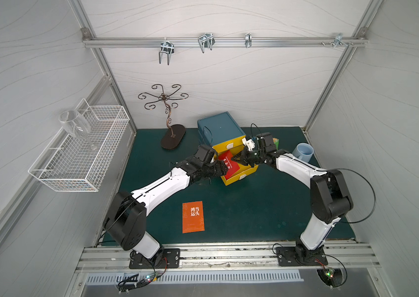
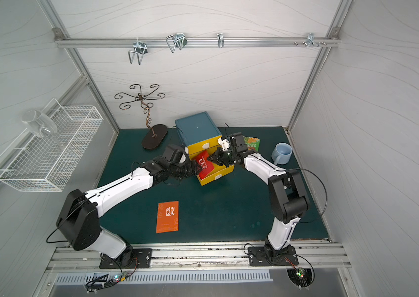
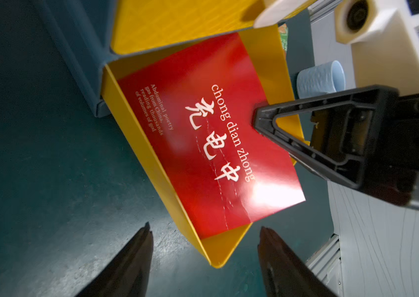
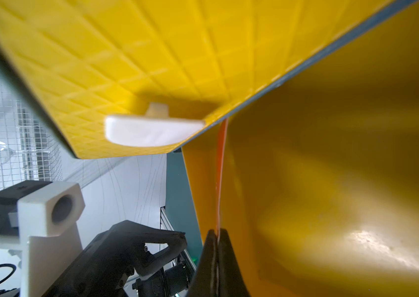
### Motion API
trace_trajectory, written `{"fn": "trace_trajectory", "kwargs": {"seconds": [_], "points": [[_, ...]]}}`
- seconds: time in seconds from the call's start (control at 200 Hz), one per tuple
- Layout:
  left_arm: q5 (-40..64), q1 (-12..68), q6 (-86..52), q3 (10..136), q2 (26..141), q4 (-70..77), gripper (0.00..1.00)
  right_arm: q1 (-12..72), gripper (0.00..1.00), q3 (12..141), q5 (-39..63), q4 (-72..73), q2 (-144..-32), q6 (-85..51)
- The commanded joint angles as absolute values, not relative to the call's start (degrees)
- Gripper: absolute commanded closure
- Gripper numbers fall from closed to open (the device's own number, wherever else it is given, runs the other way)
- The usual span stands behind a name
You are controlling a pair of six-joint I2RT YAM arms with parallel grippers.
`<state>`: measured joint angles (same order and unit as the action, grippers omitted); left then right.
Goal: Take the postcards out of the drawer
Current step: Pick up the postcard from the drawer.
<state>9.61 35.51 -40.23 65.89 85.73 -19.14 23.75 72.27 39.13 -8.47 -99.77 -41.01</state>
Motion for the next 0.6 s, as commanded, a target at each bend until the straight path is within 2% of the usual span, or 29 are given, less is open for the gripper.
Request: {"fn": "trace_trajectory", "kwargs": {"seconds": [0.0,0.245,0.45,0.59], "points": [[8.4,34.7,-38.3,67.7,82.2,-19.0,0.26,22.0,1.0,74.0,44.5,-12.0,-95.6,-39.3],[17.7,32.6,-39.4,61.5,77.9,-9.8,0.23,16.4,1.0,67.7,56.6,-14.0,-88.4,-38.9],[31.9,32.7,-44.7,58.8,80.7,7.1,0.22,14.1,1.0,59.8,61.6,-2.2,-82.2,-47.0],[36.2,33.0,-49.3,59.1,84.1,15.5,0.25,14.0,1.0,56.5,62.0,7.1,-80.5,-53.9]]}}
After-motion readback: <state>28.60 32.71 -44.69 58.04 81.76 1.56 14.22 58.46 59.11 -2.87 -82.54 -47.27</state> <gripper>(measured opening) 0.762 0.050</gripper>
